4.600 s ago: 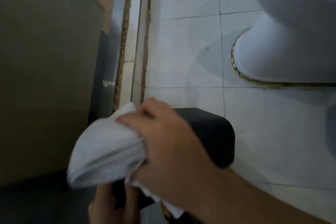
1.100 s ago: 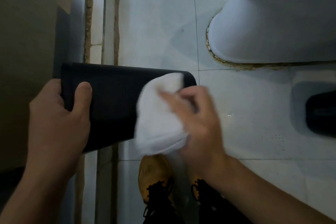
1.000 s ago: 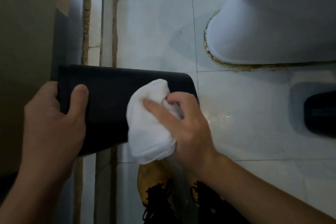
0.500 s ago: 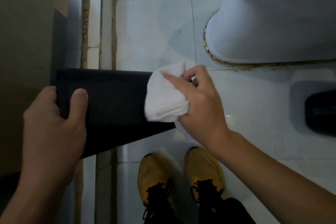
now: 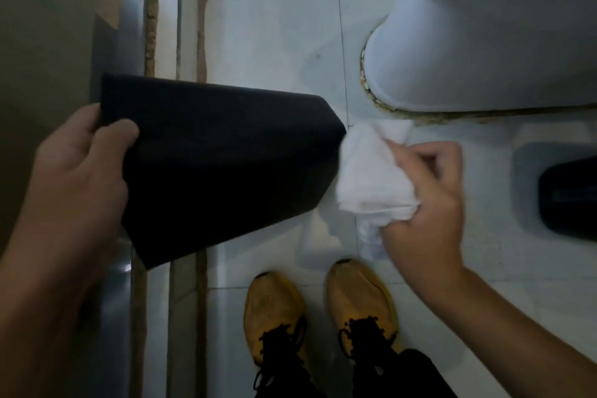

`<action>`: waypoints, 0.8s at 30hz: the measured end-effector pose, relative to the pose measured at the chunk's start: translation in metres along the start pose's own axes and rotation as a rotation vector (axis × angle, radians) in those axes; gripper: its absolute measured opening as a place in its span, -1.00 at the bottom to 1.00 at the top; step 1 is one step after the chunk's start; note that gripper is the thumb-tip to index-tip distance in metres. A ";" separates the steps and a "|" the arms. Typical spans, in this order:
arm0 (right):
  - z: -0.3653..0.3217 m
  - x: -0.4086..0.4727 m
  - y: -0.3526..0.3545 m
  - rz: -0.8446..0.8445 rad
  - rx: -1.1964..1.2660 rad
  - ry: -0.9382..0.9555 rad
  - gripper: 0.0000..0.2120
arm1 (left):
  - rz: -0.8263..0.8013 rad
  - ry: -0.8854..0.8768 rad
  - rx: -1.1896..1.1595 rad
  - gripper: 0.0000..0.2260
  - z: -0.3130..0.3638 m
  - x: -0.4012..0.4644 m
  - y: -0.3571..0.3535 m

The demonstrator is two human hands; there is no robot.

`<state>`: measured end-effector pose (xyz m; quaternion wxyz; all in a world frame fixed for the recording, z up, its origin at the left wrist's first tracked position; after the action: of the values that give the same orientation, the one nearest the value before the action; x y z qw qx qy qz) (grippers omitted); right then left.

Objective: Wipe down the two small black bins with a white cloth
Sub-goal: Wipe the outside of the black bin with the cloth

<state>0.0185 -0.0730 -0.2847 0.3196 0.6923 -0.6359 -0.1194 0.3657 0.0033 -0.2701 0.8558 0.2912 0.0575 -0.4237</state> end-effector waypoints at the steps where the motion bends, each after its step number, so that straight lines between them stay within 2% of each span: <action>1: -0.013 -0.002 -0.011 -0.036 0.024 0.046 -0.57 | -0.026 -0.064 0.027 -0.80 0.008 -0.008 -0.009; 4: -0.048 0.000 -0.050 -0.136 0.032 0.182 -0.56 | 0.030 -0.152 0.110 -0.79 0.012 -0.014 -0.011; 7: -0.045 -0.003 -0.065 -0.142 -0.072 0.270 -0.56 | 0.078 -0.200 0.174 -0.79 0.018 -0.013 -0.008; 11: 0.032 -0.010 -0.037 -0.196 -0.217 0.060 -0.45 | 0.082 -0.207 0.196 -0.79 0.023 -0.007 -0.008; 13: 0.052 -0.017 -0.021 -0.229 -0.280 0.032 -0.46 | 0.088 -0.212 0.201 -0.78 0.021 -0.006 -0.008; 15: 0.047 -0.017 -0.007 -0.184 -0.245 0.036 -0.55 | 0.096 -0.217 0.195 -0.78 0.018 -0.006 -0.008; 19: 0.004 -0.007 -0.010 -0.089 -0.107 0.066 -0.53 | 0.119 -0.224 0.202 -0.78 0.019 -0.011 -0.008; 24: -0.008 -0.003 -0.047 -0.225 -0.042 0.102 -0.48 | 0.108 -0.200 0.178 -0.79 0.026 -0.029 -0.010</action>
<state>0.0604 -0.0682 -0.3070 0.3506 0.7577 -0.5343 -0.1323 0.3362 0.0043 -0.2434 0.8497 0.3249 -0.0814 -0.4072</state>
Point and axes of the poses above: each hand's wrist, its own x-axis towards the middle knuckle, its own y-axis out of the back of the hand, z = x × y, the point moved 9 cm from there along x, towards the middle knuckle
